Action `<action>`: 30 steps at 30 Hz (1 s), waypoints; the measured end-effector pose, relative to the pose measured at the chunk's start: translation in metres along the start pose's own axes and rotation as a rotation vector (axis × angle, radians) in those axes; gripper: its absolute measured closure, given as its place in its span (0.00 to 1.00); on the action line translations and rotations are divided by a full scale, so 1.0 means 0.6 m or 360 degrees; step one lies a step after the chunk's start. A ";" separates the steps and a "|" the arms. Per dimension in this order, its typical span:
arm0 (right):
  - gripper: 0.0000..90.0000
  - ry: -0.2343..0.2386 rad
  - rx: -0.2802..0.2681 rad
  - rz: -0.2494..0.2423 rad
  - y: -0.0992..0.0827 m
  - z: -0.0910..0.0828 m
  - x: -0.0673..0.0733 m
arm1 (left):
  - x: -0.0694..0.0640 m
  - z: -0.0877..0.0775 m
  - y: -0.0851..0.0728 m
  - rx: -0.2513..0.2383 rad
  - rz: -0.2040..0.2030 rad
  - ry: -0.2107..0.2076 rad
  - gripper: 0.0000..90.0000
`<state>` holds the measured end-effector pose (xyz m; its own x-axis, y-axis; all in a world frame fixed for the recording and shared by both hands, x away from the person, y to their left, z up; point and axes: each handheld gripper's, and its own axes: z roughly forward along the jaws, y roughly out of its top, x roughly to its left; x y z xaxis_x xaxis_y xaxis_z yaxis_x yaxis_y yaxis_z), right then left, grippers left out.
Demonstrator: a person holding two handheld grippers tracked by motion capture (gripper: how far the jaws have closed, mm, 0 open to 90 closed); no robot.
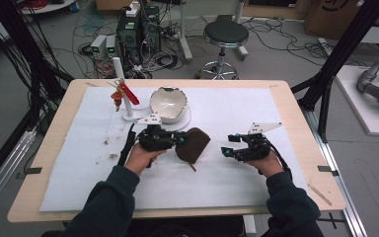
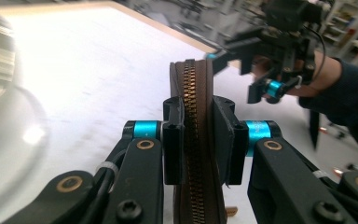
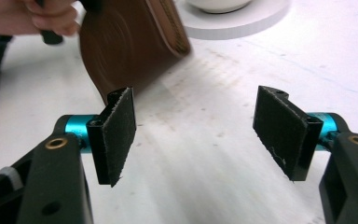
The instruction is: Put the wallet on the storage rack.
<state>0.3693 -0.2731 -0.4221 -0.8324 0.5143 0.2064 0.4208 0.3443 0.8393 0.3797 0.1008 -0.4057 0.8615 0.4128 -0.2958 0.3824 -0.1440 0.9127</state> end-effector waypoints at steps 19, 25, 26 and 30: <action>0.34 -0.0140 -0.0030 0.0006 -0.001 -0.019 -0.008 | 0.064 -0.126 0.113 -0.0235 0.0116 0.0357 0.85; 0.34 -0.0141 -0.0035 0.0011 -0.001 -0.021 -0.010 | 0.082 -0.113 0.152 -0.0180 0.0202 0.0402 0.85; 0.34 -0.0141 -0.0039 0.0014 -0.001 -0.021 -0.010 | 0.084 -0.109 0.158 -0.0163 0.0229 0.0411 0.85; 0.34 -0.0147 -0.0044 0.0010 -0.002 -0.023 -0.011 | 0.093 -0.090 0.178 -0.0137 0.0304 0.0432 0.85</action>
<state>0.3694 -0.2878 -0.4174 -0.7924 0.5871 0.1658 0.4149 0.3193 0.8520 0.4503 0.1570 -0.3096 0.7901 0.6116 -0.0417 0.1830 -0.1704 0.9682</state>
